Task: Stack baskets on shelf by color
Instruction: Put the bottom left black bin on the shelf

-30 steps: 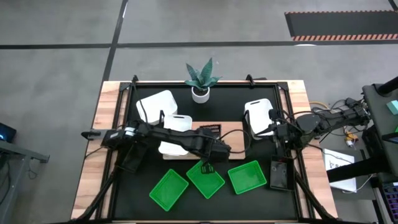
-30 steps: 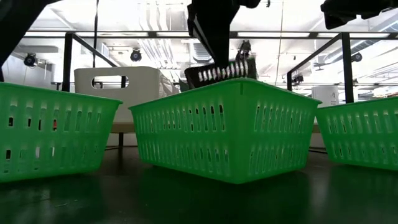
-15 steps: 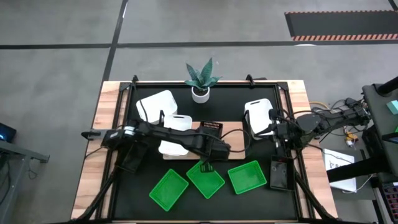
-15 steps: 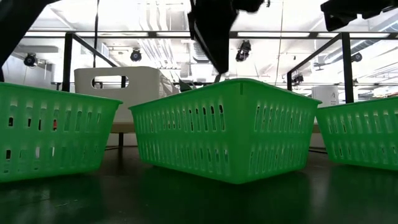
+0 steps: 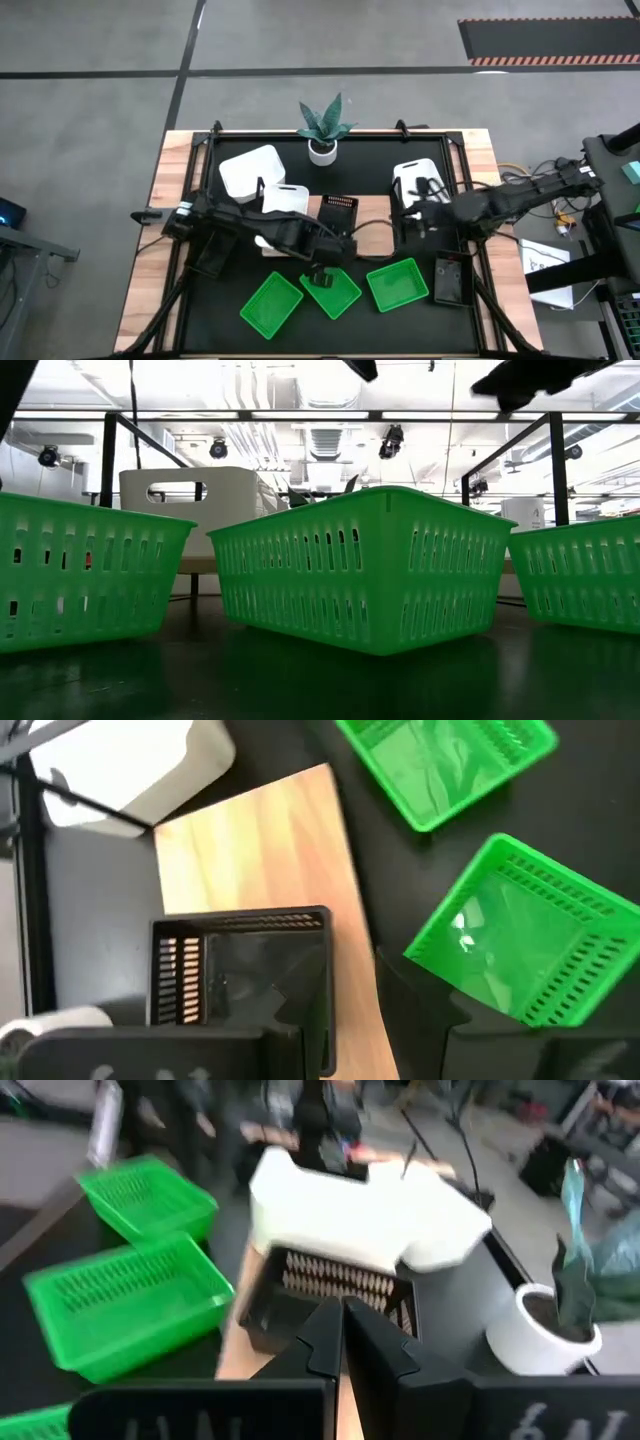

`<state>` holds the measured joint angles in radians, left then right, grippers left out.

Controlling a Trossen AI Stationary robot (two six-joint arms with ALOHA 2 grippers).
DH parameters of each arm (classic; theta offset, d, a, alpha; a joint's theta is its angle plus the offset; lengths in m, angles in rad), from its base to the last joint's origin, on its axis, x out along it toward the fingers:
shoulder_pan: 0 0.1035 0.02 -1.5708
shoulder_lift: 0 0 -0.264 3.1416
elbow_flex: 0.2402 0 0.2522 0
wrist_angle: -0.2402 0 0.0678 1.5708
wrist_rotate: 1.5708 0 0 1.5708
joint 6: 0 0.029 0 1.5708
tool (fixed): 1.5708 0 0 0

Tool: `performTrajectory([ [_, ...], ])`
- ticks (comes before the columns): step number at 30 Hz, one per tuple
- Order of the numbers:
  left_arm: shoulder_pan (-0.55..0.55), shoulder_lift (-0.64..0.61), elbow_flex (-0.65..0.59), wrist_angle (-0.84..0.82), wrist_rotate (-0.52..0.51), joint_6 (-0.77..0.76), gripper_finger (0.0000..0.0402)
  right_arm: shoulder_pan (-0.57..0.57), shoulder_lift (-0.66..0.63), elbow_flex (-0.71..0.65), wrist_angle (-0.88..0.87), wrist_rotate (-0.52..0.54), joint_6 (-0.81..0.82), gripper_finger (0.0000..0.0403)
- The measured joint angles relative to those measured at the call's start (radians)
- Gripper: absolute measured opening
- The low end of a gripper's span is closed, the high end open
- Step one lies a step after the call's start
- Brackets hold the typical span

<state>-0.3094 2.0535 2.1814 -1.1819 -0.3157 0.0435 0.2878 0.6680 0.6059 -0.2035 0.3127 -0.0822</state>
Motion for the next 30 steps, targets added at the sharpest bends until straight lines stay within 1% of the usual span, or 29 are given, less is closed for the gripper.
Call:
performTrajectory([
  [4,-0.022,-0.052,-0.089,0.068,-0.001,0.067,0.0073,0.000,0.074,0.048,0.000,0.003,0.005,0.0009],
  [8,-0.033,-0.134,-0.244,0.184,-0.001,0.111,0.0073,0.000,0.144,0.104,-0.057,0.003,0.010,0.0009],
  [13,-0.034,-0.289,-0.494,0.420,-0.001,0.178,0.0073,0.000,0.213,0.208,-0.140,0.003,0.014,0.0009],
  [19,-0.028,-0.487,-0.763,0.730,-0.037,0.300,0.0073,-0.009,0.311,0.352,-0.257,0.002,0.022,0.0009],
  [22,-0.026,-0.577,-0.866,0.876,-0.062,0.344,0.0073,-0.035,0.373,0.431,-0.323,0.002,0.036,0.0009],
  [26,-0.026,-0.678,-0.991,1.018,-0.068,0.383,0.0073,-0.090,0.471,0.538,-0.436,-0.006,0.048,0.0009],
  [30,-0.026,-0.778,-1.113,1.147,-0.081,0.387,0.0073,-0.155,0.575,0.630,-0.542,-0.023,0.060,0.0009],
])
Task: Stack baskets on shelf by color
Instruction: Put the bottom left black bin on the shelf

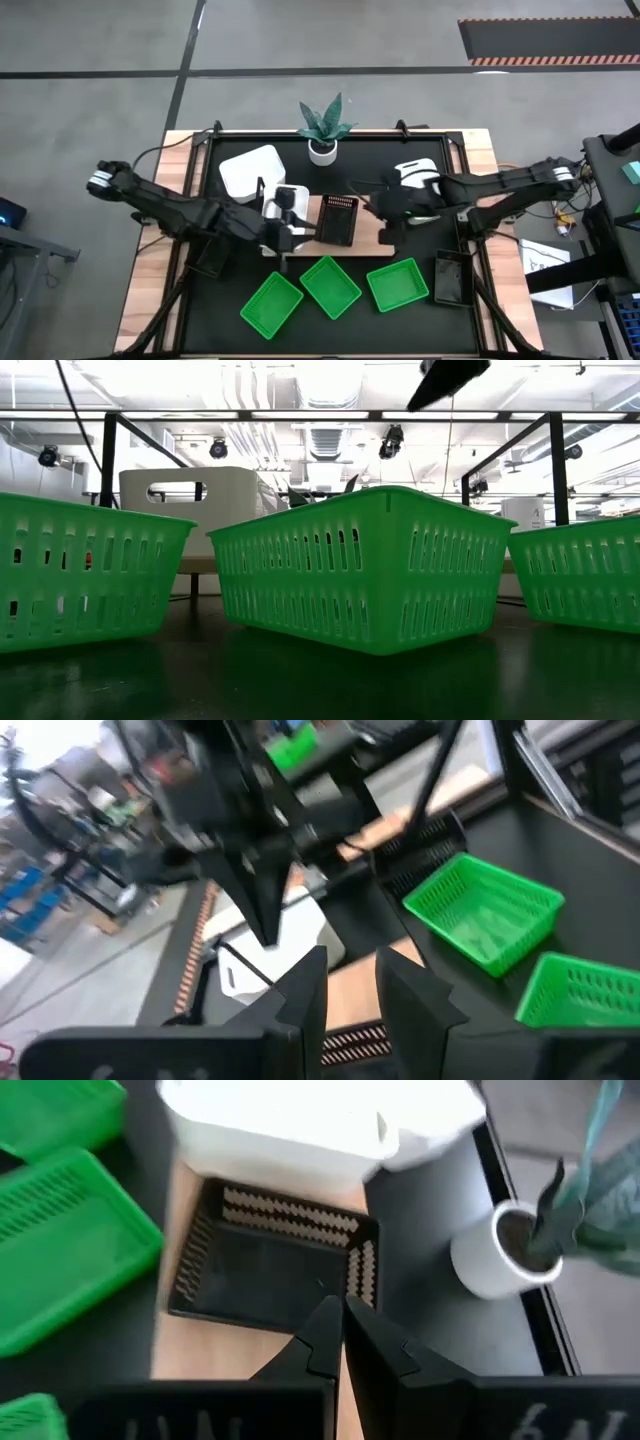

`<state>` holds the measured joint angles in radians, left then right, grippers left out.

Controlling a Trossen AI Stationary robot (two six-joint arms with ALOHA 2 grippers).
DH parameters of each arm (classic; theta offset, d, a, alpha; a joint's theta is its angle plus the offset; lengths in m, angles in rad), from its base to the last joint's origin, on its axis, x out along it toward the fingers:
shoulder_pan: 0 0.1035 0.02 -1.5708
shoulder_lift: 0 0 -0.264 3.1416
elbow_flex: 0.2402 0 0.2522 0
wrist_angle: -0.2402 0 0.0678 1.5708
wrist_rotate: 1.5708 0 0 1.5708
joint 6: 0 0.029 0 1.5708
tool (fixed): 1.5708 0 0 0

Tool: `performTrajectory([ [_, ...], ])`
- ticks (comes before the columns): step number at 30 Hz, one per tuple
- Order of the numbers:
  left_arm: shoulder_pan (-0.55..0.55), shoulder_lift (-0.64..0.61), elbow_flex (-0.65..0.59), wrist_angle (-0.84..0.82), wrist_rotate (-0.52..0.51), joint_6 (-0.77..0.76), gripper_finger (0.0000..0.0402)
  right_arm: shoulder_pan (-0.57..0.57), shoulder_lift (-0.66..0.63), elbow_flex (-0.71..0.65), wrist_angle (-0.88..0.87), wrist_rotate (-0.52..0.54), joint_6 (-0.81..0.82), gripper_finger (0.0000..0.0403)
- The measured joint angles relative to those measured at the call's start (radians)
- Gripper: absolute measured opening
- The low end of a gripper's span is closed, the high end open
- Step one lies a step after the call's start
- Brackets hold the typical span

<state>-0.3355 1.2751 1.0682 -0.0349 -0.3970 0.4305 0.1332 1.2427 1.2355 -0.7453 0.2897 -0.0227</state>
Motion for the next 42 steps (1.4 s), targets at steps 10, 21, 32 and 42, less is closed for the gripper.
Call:
performTrajectory([
  [10,0.000,-0.180,-0.264,0.331,-0.023,0.055,0.0073,-0.128,0.226,0.107,-0.182,-0.168,0.001,0.0009],
  [21,-0.001,-0.282,-0.326,0.332,-0.022,0.022,0.0073,-0.147,0.380,0.113,-0.249,-0.199,-0.022,0.0009],
  [32,-0.001,-0.297,-0.336,0.333,-0.021,0.028,0.0073,-0.176,0.464,0.131,-0.211,-0.202,-0.046,0.0009],
  [42,-0.001,-0.297,-0.338,0.332,-0.021,0.030,0.0073,-0.206,0.453,0.144,-0.160,-0.201,-0.058,0.0009],
])
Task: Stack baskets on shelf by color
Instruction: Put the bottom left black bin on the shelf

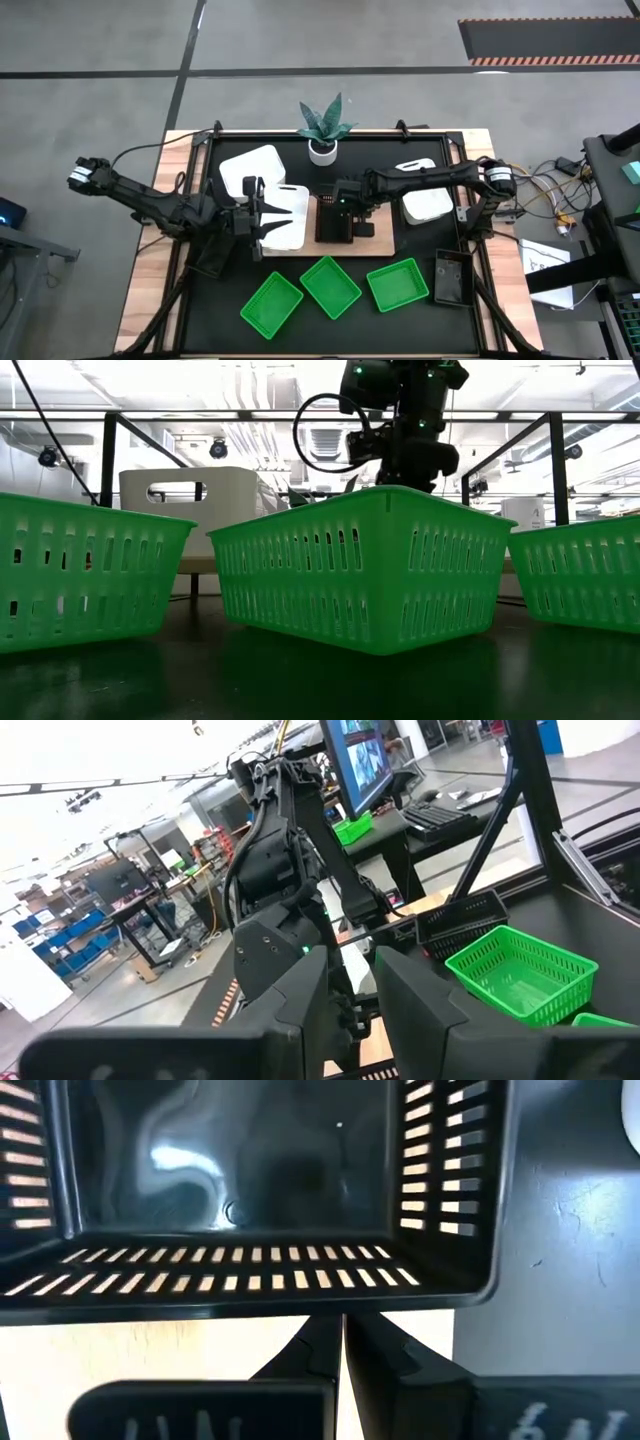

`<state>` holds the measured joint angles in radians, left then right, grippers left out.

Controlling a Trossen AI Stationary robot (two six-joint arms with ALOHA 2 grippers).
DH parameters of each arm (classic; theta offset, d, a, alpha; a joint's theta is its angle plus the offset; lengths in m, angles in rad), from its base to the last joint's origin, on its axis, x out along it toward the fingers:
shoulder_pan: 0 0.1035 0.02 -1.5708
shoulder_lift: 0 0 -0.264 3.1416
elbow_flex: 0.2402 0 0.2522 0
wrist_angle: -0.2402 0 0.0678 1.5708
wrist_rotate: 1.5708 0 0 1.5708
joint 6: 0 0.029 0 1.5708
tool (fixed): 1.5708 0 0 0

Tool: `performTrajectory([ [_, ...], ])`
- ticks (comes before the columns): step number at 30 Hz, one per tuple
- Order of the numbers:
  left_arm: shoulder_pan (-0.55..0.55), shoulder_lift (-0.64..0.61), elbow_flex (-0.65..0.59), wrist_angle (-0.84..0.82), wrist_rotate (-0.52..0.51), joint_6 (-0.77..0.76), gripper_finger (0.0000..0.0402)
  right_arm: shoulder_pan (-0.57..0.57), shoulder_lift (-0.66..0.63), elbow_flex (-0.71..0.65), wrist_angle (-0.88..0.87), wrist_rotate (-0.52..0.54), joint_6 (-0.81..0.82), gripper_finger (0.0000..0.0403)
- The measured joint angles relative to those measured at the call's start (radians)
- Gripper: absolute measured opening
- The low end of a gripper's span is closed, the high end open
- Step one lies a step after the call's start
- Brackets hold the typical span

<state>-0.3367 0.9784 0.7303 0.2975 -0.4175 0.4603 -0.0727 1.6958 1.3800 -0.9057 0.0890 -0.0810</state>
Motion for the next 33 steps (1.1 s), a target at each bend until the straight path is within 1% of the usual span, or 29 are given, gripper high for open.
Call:
performTrajectory([
  [6,0.000,0.000,0.000,0.000,0.000,0.000,0.0073,0.008,0.000,0.000,0.001,-0.038,0.002,0.0009],
  [12,0.000,0.001,0.000,0.001,0.000,-0.001,0.0073,0.016,0.003,0.000,0.038,-0.043,0.010,0.0009],
  [18,0.000,0.001,0.000,0.001,0.000,-0.002,0.0073,0.016,0.003,0.000,0.038,-0.045,0.010,0.0009],
  [23,0.000,0.001,0.000,0.001,0.000,-0.002,0.0073,0.022,0.003,-0.001,0.049,-0.091,0.015,0.0009],
  [33,0.000,0.001,0.000,0.001,0.000,-0.005,0.0073,0.026,0.003,-0.001,0.060,-0.091,0.018,0.0009],
])
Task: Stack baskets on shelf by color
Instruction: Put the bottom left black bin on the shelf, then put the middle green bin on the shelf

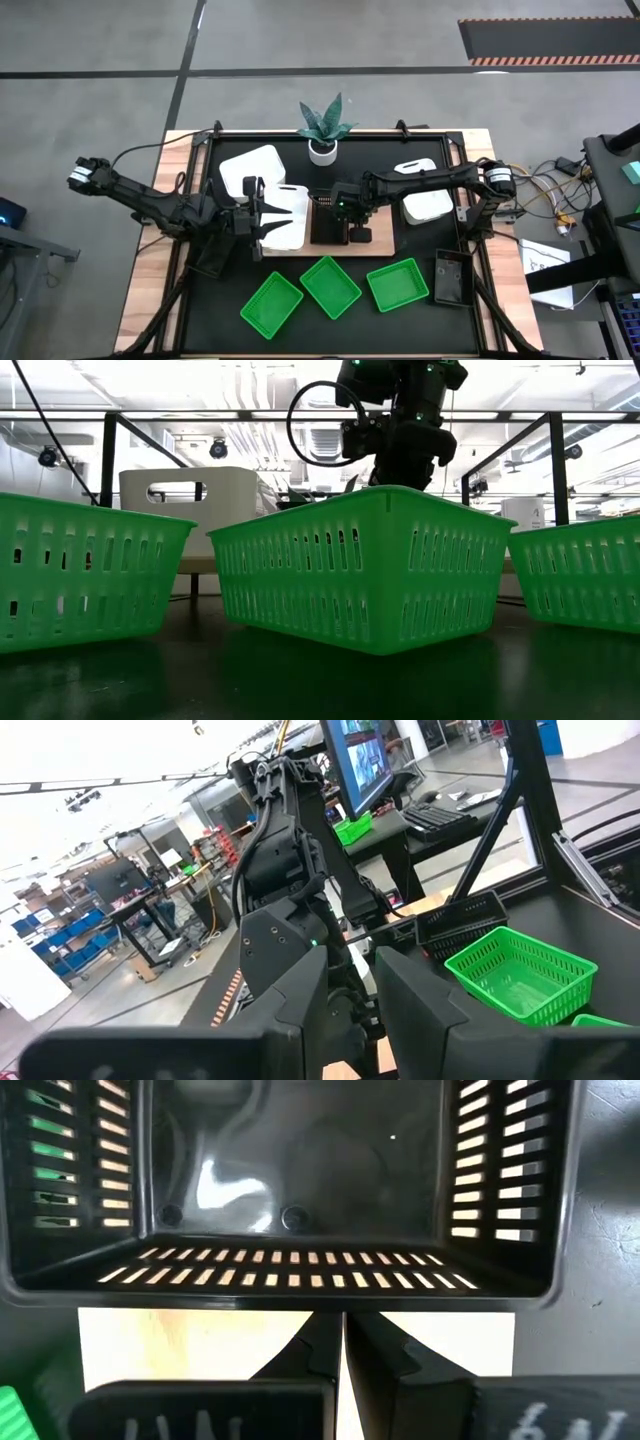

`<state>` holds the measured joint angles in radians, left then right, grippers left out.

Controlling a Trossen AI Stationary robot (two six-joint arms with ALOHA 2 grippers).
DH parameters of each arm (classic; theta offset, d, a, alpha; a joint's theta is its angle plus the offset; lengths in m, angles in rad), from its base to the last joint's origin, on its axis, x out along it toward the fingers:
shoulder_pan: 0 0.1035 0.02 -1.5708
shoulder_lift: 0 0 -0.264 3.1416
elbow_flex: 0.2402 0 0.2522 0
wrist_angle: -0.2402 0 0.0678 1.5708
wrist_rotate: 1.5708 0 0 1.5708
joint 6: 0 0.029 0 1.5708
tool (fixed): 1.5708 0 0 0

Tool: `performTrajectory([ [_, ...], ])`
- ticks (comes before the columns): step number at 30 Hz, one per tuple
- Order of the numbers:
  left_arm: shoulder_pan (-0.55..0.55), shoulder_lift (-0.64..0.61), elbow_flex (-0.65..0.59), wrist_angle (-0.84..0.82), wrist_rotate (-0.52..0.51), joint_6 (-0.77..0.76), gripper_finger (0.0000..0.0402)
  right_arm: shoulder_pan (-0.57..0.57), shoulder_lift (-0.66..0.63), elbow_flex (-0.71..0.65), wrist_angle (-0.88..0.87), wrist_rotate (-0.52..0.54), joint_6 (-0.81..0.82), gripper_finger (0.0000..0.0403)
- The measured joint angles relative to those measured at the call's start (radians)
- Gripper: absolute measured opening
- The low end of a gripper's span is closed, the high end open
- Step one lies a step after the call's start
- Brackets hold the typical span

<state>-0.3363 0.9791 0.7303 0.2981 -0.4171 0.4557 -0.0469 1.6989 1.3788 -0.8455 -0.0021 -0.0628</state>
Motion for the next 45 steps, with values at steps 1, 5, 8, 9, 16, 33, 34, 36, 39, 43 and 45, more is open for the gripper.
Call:
performTrajectory([
  [1,0.000,0.000,0.000,0.000,0.000,0.000,0.0073,0.001,0.000,0.000,0.000,0.000,0.000,0.0009],
  [5,0.000,0.000,0.000,0.000,0.000,0.000,0.0073,0.001,-0.001,0.000,-0.001,0.000,0.001,0.0009],
  [8,0.000,0.000,0.000,0.000,0.000,0.000,0.0073,0.002,-0.025,0.004,-0.029,0.001,0.015,0.0009],
  [9,0.000,0.000,0.000,0.000,0.000,0.000,0.0073,0.003,-0.037,0.010,-0.035,0.001,0.022,0.0009],
  [16,0.000,0.000,0.000,0.000,0.000,0.001,0.0073,0.070,-0.153,0.004,-0.039,0.005,0.059,0.0009],
  [33,0.000,0.001,0.000,0.068,0.000,0.056,0.0073,0.331,-0.199,-0.004,0.198,0.108,0.013,0.0009],
  [34,0.000,0.001,0.000,0.068,0.000,0.056,0.0073,0.336,-0.192,-0.004,0.207,0.108,0.014,0.0009],
  [36,0.000,0.001,0.000,0.068,0.000,0.057,0.0073,0.349,-0.184,-0.004,0.219,0.108,0.025,0.0009],
  [39,0.000,0.001,0.001,0.068,0.000,0.057,0.0073,0.371,-0.160,-0.003,0.233,0.109,0.042,0.0009],
  [43,0.000,0.002,0.000,0.079,0.000,0.058,0.0073,0.405,-0.132,-0.004,0.249,0.109,0.045,0.0009],
  [45,0.000,0.002,-0.001,0.079,0.000,0.055,0.0073,0.421,-0.122,-0.004,0.252,0.108,0.049,0.0009],
])
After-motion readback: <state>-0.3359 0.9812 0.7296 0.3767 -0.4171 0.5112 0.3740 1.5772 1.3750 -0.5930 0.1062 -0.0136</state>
